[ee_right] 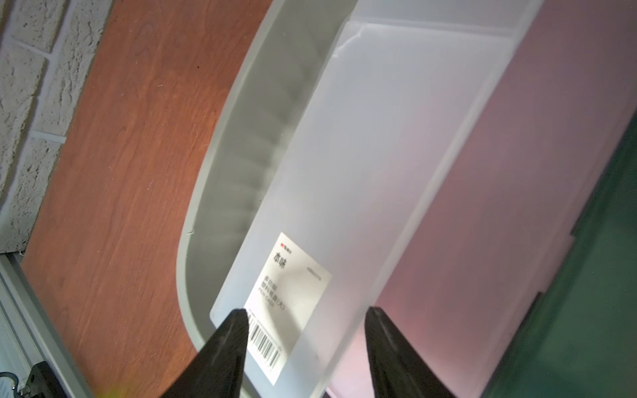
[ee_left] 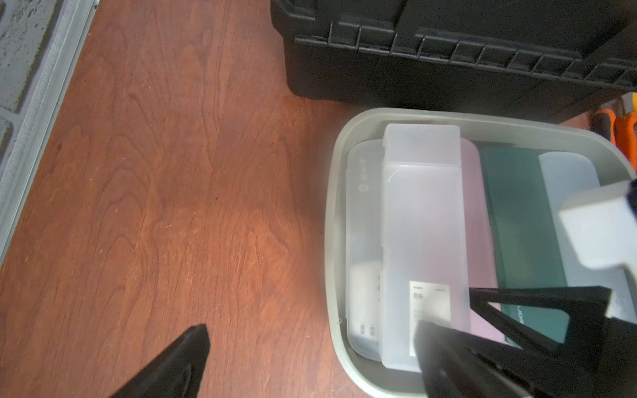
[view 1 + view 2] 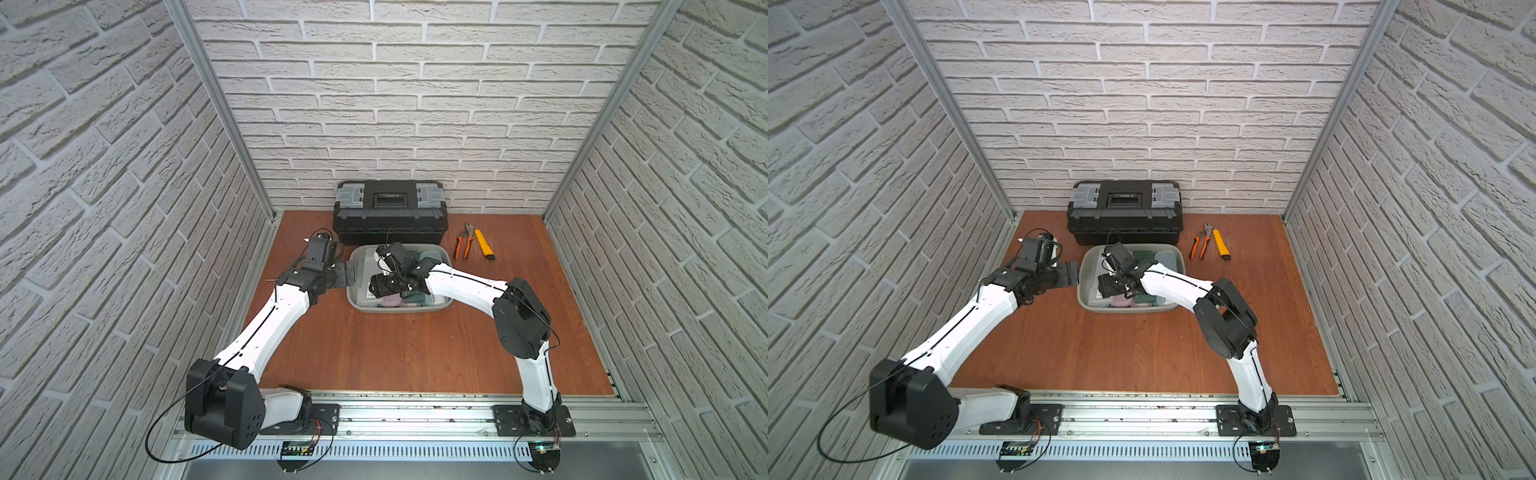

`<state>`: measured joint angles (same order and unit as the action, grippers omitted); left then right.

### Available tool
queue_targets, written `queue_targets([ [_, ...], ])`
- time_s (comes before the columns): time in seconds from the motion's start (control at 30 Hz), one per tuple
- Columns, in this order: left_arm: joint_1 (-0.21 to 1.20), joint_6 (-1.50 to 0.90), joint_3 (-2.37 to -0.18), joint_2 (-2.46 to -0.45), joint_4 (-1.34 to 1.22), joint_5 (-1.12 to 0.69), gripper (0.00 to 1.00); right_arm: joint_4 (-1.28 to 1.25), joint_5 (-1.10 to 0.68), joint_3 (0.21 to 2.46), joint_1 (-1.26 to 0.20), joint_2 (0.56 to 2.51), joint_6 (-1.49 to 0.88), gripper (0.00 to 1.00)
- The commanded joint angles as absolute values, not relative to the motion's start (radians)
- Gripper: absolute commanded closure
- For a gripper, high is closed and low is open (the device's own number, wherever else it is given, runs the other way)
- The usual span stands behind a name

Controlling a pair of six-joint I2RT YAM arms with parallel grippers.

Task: Put the pencil case into the storage box
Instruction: Place the pencil case at the storage box, then reset both arms

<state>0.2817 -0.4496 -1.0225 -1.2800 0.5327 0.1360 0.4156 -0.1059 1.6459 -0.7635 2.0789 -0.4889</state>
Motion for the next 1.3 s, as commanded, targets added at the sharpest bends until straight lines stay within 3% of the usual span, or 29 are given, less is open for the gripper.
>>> queue_targets([
  [0.0,0.276,-0.463,-1.002,-1.258,0.528,0.126,0.02,0.45,-0.085,1.685,-0.77,2.086,-0.468,0.41],
  [0.5,0.211,-0.456,-0.957,-1.201,0.506,0.122,0.01,0.471,0.027,1.727,-0.694,2.019,-0.404,0.42],
  [0.83,0.177,-0.34,-0.818,-1.086,0.247,0.348,0.01,0.305,0.559,1.226,-0.584,1.54,-0.437,0.0],
  [0.93,0.173,-0.265,-0.761,-1.088,0.126,0.464,0.01,0.278,0.658,1.053,-0.495,1.387,-0.429,0.0],
  [1.07,0.141,-0.216,-0.711,-1.141,0.001,0.588,0.02,0.273,0.641,0.887,-0.324,1.266,-0.385,0.0],
  [1.27,0.046,-0.19,-0.619,-1.208,-0.214,0.534,0.02,-0.054,0.633,0.654,-0.213,1.206,-0.15,0.0],
])
